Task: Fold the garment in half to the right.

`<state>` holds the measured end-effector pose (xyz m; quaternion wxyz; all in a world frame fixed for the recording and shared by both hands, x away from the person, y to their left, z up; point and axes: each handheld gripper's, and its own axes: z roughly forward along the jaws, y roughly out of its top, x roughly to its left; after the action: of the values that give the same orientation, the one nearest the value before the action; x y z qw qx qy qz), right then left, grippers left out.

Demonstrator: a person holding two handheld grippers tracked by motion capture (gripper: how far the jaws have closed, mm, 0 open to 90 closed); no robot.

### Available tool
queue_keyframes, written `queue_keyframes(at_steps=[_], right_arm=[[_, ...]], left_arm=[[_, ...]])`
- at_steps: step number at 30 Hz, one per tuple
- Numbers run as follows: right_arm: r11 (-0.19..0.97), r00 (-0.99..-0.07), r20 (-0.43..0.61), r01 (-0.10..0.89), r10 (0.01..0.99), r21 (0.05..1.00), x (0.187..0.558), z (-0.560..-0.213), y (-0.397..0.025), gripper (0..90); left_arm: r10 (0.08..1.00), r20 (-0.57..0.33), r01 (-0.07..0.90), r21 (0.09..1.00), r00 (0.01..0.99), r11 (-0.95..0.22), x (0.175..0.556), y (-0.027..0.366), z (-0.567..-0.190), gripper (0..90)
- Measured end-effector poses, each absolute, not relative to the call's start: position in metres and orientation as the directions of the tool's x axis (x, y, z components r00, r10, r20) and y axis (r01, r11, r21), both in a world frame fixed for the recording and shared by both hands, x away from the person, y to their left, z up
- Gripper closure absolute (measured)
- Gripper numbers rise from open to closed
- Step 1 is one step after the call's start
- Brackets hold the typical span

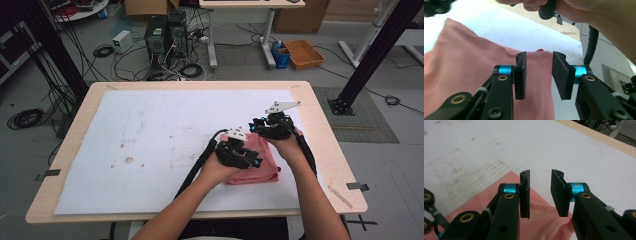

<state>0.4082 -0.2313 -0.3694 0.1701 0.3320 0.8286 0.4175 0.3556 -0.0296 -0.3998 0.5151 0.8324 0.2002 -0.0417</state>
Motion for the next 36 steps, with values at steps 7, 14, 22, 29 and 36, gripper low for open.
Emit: queue_keyframes(at_steps=[7, 14, 22, 29, 36], right_arm=[[0.460, -0.736, -0.020, 0.402, 0.677, 0.792, 0.410, -0.369, -0.217, 62.5], [0.526, -0.758, -0.040, 0.413, 0.651, 0.744, 0.421, -0.385, -0.194, 53.3], [0.566, -0.766, 0.024, 0.496, 0.643, 0.659, 0.441, -0.416, -0.172, 54.5], [0.604, -0.795, 0.042, 0.493, 0.605, 0.626, 0.443, -0.421, -0.167, 86.5], [0.579, -0.796, 0.032, 0.466, 0.604, 0.669, 0.439, -0.413, -0.157, 87.4]], left_arm=[[0.389, -0.211, 0.364, 0.852, 0.897, -0.376, 0.346, 0.024, -0.399, 50.1], [0.534, -0.168, 0.404, 0.840, 0.829, -0.363, 0.338, 0.088, -0.412, 41.0], [0.611, -0.159, 0.447, 0.822, 0.776, -0.353, 0.340, 0.125, -0.423, 39.9], [0.619, -0.155, 0.452, 0.817, 0.770, -0.357, 0.341, 0.128, -0.423, 39.9], [0.623, -0.163, 0.456, 0.820, 0.765, -0.345, 0.339, 0.129, -0.423, 39.9]])
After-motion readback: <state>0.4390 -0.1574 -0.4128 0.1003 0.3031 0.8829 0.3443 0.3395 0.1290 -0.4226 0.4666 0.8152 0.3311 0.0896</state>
